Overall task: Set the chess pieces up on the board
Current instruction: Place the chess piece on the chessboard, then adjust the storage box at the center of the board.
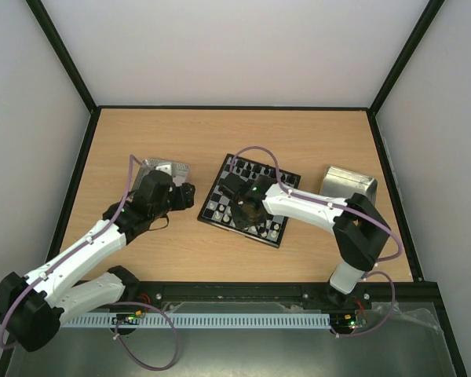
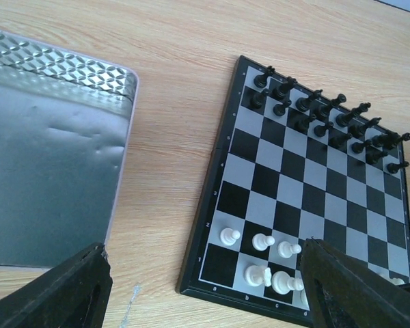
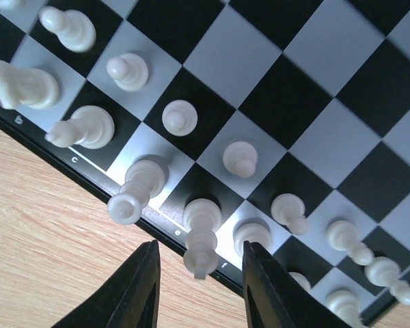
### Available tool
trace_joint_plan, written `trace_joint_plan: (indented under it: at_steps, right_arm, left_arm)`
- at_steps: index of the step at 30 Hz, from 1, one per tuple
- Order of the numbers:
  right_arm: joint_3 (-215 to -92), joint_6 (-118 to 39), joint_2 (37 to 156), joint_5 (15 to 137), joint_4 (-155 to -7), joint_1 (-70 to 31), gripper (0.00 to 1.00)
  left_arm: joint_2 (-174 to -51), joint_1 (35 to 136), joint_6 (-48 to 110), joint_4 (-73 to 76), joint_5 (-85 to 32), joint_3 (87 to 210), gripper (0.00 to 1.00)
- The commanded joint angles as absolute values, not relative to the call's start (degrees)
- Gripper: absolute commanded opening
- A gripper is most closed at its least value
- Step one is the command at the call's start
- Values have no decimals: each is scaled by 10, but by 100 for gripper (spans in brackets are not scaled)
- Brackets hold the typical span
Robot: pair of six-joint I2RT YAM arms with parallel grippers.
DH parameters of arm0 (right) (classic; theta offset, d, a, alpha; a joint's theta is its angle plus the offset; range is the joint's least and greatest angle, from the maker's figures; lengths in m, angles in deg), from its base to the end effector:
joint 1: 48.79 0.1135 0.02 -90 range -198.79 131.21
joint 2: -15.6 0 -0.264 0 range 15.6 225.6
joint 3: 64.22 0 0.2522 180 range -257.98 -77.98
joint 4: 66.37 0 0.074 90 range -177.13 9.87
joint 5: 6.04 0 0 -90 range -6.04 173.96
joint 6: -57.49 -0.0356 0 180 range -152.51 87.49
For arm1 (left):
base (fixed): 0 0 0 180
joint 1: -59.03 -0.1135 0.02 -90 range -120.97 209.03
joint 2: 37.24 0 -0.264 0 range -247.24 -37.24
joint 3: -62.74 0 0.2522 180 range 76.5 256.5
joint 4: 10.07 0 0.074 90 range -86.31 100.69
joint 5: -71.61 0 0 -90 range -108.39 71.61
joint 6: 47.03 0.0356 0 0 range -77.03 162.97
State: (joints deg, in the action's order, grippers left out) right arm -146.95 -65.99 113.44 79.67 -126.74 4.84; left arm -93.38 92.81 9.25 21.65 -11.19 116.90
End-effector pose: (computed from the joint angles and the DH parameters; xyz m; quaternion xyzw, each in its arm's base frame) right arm 0.1917 0.2648 0.2033 -0.1781 0.9752 0.1139 0.0659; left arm 0.1819 -0.1163 0.2634 -0.0292 0.8800 -0.2156 0.4223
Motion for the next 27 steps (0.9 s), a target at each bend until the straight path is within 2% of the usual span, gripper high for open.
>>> trace_joint_plan:
  at_steps: [1, 6, 15, 16, 22, 27]
  right_arm:
    - [-1492, -684, 1072, 864, -1267, 51, 36]
    - [-1466, -711, 1010, 914, -1217, 51, 44]
    - [-1416, -699, 980, 960, -1120, 48, 45]
    - [-1413, -694, 983, 963, -1112, 48, 45]
    - [-1412, -669, 1011, 954, -1076, 40, 45]
    - [-1419, -656, 1028, 920, -1066, 33, 45]
  left_arm:
    - [-939, 914, 69, 236, -95, 1175, 78]
    - [-977, 861, 70, 268, -134, 1192, 76]
    - [-1145, 736, 155, 330, -195, 1266, 60]
    - [-1163, 725, 160, 333, -185, 1279, 60]
    - [-1234, 647, 226, 336, -173, 1375, 77]
    - [-1336, 636, 305, 391, -99, 1471, 82]
